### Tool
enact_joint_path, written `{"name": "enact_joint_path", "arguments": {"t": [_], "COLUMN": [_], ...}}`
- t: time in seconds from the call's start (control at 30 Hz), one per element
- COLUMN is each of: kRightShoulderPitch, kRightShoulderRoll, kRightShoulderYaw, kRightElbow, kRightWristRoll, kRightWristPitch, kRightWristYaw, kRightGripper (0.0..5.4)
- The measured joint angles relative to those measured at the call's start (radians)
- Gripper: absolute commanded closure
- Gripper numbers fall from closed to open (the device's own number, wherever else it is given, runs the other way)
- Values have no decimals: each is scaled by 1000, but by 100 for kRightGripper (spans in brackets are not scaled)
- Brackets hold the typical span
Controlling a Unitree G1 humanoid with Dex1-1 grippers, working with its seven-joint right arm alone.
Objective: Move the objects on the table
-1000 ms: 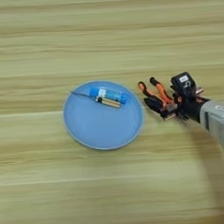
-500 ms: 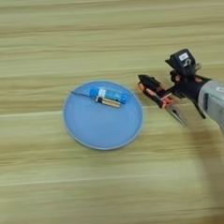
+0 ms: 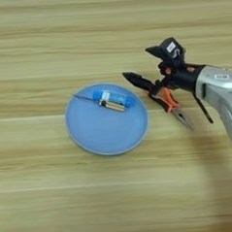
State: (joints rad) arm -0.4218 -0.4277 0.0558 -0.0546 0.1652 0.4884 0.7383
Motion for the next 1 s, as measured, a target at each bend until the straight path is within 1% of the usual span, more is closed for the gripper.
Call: {"name": "enact_joint_path", "arguments": {"t": [0.13,0.3,0.47,0.53,0.8,0.87,1.0], "kRightShoulderPitch": [-35,-64,-84,-90,-110,-122,-125], "kRightShoulderRoll": [-8,-10,-11,-10,-6,-6,-5], "kRightShoulderYaw": [30,61,91,105,152,171,204], "kRightElbow": [31,83,122,141,187,210,238], "kRightWristRoll": [-12,-23,-28,-42,-64,-80,-104], "kRightWristPitch": [-19,-25,-24,-25,-22,-25,-41], "kRightWristYaw": [42,86,130,145,187,198,233], "kRightGripper": [4,4,4,4,4,4,4]}}
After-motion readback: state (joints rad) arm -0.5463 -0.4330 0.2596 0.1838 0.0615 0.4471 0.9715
